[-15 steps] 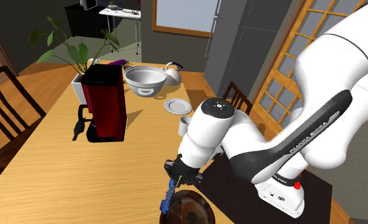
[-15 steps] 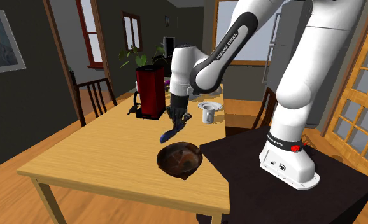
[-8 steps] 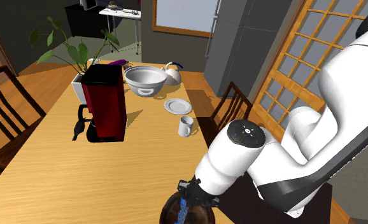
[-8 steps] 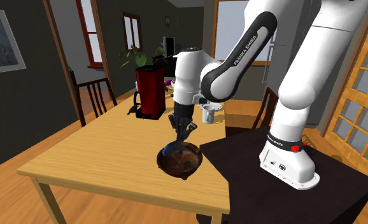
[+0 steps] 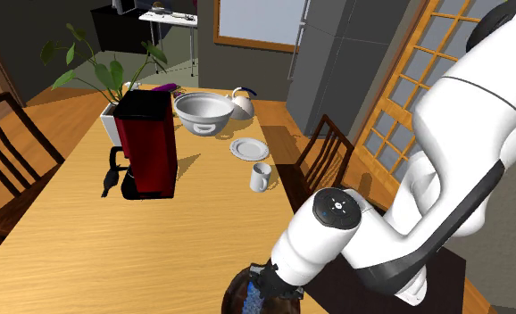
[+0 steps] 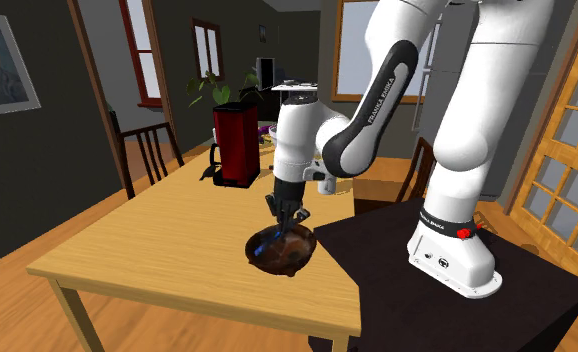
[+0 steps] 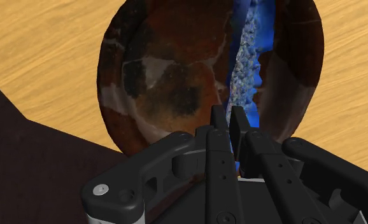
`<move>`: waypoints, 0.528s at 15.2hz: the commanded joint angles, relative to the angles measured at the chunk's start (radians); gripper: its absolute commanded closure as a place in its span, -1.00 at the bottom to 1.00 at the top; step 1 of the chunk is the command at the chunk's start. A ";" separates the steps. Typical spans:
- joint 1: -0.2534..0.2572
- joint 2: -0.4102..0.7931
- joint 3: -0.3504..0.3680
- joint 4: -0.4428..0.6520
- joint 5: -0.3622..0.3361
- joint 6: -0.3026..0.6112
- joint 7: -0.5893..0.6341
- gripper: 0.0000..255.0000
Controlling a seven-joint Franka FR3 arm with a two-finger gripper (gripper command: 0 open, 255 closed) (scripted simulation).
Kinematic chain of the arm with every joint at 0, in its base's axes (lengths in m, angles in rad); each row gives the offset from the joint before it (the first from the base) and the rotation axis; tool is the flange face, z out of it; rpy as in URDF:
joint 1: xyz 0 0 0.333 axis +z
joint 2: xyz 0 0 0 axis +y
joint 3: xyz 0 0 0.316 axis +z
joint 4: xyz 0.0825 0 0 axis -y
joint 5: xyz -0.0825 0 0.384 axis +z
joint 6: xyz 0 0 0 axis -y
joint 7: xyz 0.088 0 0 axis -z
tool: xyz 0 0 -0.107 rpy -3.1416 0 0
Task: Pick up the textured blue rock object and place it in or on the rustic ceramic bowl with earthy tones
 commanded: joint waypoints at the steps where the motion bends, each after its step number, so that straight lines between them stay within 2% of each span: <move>1: -0.027 0.046 0.010 0.004 -0.104 0.025 0.078 1.00; 3: -0.043 0.096 0.000 0.011 -0.232 0.046 0.173 1.00; 4: -0.041 0.110 -0.009 0.014 -0.269 0.051 0.201 1.00; 8: -0.039 0.110 -0.011 0.014 -0.268 0.051 0.200 1.00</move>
